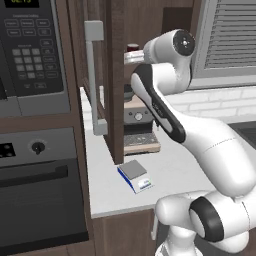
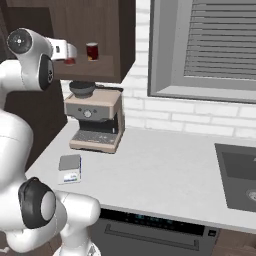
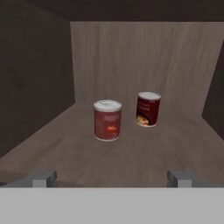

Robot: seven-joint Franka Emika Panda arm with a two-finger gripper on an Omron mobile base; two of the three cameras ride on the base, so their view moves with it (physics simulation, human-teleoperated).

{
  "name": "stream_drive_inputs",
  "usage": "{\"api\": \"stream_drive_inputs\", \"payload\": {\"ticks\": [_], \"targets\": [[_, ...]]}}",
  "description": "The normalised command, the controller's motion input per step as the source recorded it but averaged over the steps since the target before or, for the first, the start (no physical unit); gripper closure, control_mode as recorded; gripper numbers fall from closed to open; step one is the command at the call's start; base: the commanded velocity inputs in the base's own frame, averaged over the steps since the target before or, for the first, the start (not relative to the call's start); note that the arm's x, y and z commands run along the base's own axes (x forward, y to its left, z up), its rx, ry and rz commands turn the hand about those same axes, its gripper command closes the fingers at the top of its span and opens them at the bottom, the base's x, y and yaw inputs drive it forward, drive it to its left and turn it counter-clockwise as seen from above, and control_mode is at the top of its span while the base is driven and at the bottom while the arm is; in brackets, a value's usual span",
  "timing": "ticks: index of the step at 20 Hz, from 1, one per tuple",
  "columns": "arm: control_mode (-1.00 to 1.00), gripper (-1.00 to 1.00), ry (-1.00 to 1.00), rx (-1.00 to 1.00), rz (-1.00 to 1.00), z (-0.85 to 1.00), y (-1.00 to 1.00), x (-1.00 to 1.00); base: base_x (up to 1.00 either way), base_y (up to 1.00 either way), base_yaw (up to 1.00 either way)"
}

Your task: Pick the canned food and place it on the digital scale for weighing, and close the cabinet.

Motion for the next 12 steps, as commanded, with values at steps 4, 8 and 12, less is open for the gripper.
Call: {"api": "stream_drive_inputs", "payload": {"ticks": [4,8,12], "targets": [[-1.00,-1.00,0.00,0.00,0.00,-0.01,0.00,0.25,0.00,0.00,0.00],[-1.00,-1.00,-0.01,0.00,0.00,0.00,0.00,0.24,0.00,0.00,0.00],[-1.00,-1.00,0.00,0.00,0.00,0.00,0.04,0.31,0.00,0.00,0.00]]}}
